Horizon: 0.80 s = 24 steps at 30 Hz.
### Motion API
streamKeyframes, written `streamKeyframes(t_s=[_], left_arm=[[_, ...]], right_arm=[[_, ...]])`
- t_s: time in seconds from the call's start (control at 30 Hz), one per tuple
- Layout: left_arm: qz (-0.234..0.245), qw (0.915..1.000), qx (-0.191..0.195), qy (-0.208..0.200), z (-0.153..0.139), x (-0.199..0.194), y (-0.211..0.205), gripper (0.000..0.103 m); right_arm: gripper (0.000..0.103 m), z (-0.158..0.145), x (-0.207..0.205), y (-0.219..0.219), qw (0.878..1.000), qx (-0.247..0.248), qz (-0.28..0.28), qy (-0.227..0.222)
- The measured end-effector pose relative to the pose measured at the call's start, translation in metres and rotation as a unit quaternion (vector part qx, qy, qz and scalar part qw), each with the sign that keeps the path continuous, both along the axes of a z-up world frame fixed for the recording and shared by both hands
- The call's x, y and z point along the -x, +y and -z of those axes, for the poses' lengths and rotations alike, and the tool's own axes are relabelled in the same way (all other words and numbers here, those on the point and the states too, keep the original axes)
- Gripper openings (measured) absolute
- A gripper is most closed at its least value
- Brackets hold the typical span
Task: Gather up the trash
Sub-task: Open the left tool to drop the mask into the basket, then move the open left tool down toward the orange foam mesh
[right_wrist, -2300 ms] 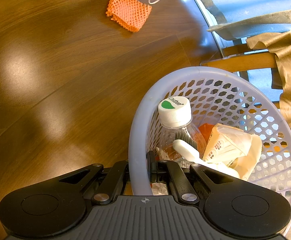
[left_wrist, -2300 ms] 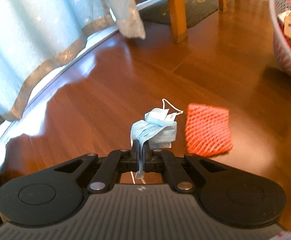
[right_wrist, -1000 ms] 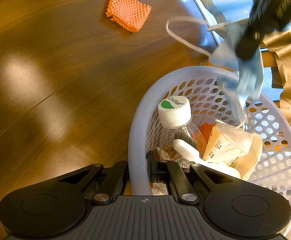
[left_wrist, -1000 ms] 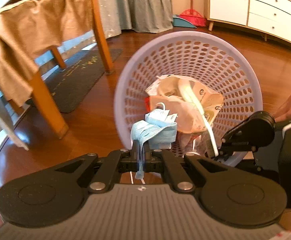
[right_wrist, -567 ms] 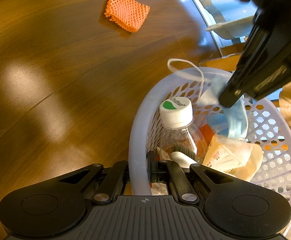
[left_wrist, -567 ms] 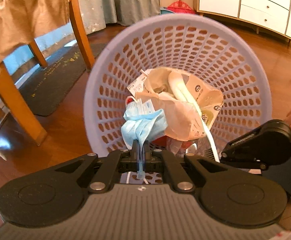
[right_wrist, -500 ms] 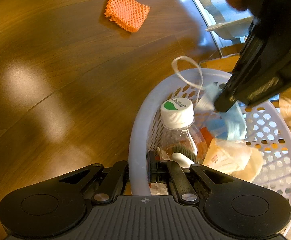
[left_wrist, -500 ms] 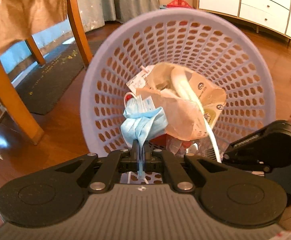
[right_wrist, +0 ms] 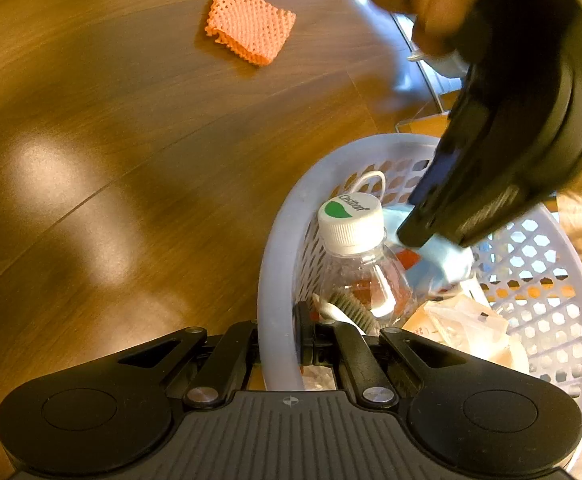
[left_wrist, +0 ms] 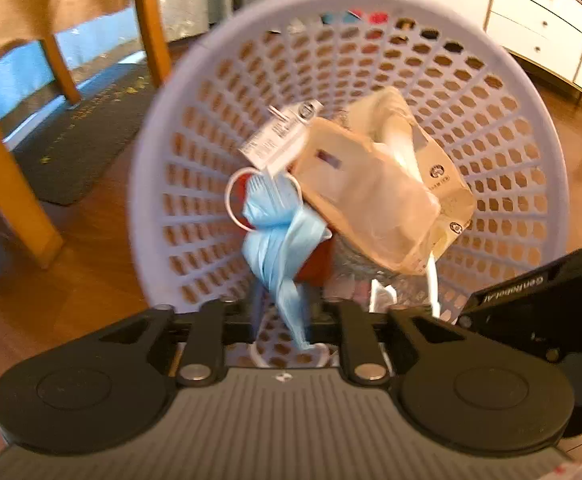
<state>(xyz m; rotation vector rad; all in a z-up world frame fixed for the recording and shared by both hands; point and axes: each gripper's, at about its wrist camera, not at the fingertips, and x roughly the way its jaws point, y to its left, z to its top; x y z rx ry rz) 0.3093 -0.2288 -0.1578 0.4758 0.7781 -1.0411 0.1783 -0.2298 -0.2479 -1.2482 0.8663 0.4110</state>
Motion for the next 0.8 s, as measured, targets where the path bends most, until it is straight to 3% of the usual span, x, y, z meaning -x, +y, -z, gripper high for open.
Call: streamKeyframes(t_s=[0.2, 0.4, 0.5, 0.6, 0.67, 0.8], left_arm=[[-0.03, 0.999, 0.03, -0.009, -0.026, -0.008, 0.041, 0.02], [-0.069, 0.9969, 0.014, -0.034, -0.033, -0.008, 0.098, 0.028], [-0.104, 0.9942, -0.001, -0.026, -0.021, -0.012, 0.137, 0.034], [-0.146, 0.9881, -0.035, -0.034, -0.001, -0.014, 0.172, 0.036], [-0.178, 0.9829, -0.043, -0.018, 0.016, -0.016, 0.194, 0.036], [-0.206, 0.9764, -0.065, -0.007, 0.046, -0.013, 0.217, 0.041]], right_arm=[[0.0, 0.0, 0.0, 0.0, 1.0, 0.0, 0.001, 0.0], [0.0, 0.0, -0.001, -0.001, 1.0, 0.0, 0.002, -0.001], [0.0, -0.001, -0.001, -0.001, 1.0, -0.001, 0.002, -0.001], [0.0, 0.001, -0.004, 0.001, 1.0, -0.001, 0.002, -0.001], [0.0, 0.002, -0.005, 0.001, 1.0, 0.0, 0.002, -0.001], [0.0, 0.001, -0.003, 0.001, 1.0, 0.001, 0.0, -0.001]])
